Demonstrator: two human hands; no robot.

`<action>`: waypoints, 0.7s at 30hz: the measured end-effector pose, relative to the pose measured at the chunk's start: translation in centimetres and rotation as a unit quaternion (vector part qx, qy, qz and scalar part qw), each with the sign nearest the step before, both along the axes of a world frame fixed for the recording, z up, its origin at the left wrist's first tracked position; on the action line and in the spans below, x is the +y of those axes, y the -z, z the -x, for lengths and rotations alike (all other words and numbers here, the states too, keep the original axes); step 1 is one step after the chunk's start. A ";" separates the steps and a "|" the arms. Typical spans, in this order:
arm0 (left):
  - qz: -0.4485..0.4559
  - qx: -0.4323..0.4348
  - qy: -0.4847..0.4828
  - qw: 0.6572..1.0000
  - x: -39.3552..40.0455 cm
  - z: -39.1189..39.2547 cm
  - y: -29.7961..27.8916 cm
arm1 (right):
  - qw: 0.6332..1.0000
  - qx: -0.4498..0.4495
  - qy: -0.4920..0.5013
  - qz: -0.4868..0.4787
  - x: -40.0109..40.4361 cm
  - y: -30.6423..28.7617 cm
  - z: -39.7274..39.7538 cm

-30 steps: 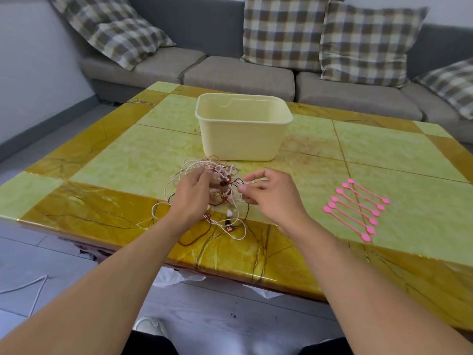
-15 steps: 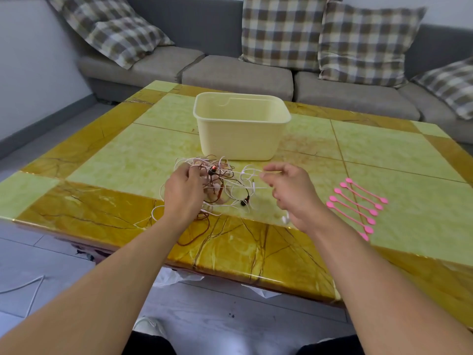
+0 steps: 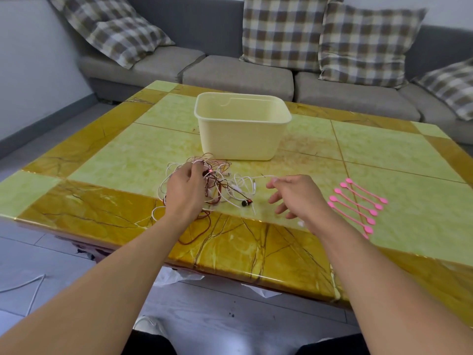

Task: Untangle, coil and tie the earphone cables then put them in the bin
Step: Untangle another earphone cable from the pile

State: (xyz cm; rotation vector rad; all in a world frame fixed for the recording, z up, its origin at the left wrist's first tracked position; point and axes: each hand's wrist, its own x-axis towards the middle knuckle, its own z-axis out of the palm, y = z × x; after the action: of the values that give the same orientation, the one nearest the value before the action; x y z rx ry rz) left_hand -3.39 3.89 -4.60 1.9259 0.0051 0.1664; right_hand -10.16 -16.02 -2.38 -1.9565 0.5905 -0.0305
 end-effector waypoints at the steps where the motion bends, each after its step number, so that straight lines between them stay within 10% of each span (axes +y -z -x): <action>1: -0.004 0.002 0.004 1.000 0.0 0.0 0.0 | 1.000 0.012 -0.006 0.027 -0.1 0.1 -0.1; 13: 0.001 0.015 0.044 0.999 -0.2 -0.4 1.1 | 0.942 -0.082 -0.170 0.278 4.1 1.7 -0.8; 21: -0.014 0.007 -0.020 1.000 1.4 -1.9 1.9 | 0.969 -0.239 -0.040 0.041 3.1 -0.7 -0.9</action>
State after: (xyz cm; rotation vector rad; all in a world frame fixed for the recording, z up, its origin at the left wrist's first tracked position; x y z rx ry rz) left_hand -1.49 5.26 -6.51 1.9566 0.0501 0.1803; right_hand -9.30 -12.95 -1.70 -1.9548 0.1932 -0.4691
